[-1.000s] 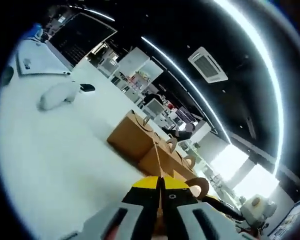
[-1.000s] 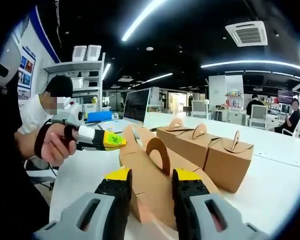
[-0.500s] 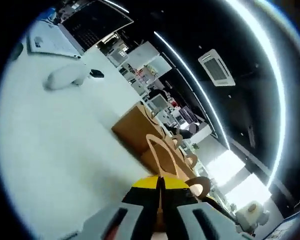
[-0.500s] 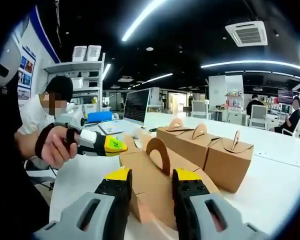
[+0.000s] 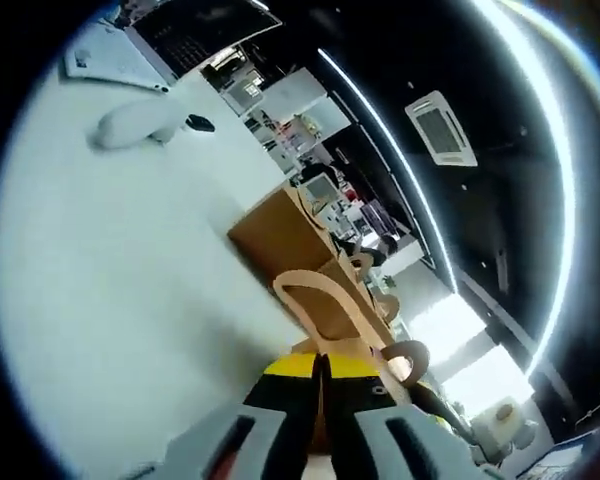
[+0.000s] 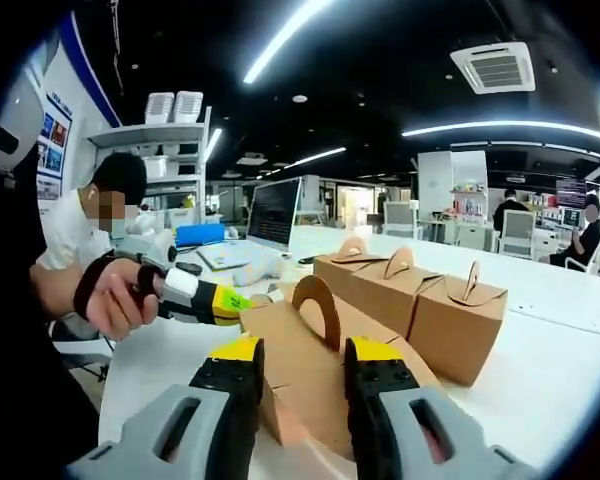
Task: Pick up one paper box from the group, open the paper box, and remove the item inside
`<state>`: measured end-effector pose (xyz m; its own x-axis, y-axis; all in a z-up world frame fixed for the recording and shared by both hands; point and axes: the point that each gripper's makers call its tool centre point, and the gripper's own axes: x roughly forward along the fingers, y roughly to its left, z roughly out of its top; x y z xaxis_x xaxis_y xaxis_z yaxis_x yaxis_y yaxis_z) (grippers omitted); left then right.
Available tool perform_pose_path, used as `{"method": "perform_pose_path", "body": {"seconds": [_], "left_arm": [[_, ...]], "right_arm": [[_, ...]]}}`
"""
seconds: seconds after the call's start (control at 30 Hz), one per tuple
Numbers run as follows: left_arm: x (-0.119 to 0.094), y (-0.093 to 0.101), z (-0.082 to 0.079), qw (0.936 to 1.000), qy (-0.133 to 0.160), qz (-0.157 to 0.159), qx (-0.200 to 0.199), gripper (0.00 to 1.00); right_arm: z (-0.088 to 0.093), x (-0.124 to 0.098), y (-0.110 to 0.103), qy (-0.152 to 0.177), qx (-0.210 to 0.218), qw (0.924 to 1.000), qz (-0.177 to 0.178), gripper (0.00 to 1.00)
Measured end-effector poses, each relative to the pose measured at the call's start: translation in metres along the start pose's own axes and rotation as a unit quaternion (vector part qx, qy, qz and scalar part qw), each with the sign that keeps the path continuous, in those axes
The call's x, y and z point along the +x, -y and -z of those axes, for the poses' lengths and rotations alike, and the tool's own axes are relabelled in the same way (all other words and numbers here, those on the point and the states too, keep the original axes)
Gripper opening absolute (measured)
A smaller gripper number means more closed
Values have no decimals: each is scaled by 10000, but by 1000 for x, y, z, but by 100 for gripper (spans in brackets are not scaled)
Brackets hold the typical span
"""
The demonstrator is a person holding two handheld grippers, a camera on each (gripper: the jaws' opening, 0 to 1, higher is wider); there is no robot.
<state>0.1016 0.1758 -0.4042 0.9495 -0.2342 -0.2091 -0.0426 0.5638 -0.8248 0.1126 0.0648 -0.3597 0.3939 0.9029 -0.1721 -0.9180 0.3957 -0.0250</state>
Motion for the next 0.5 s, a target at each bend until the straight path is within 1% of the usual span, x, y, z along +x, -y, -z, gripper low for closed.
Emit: {"method": "perform_pose_path", "body": {"seconds": [0.5], "left_arm": [[2,1,8,9999,-117,40,-94,4]], "right_arm": [[0,0,0,25,5,10000,1,33]]}}
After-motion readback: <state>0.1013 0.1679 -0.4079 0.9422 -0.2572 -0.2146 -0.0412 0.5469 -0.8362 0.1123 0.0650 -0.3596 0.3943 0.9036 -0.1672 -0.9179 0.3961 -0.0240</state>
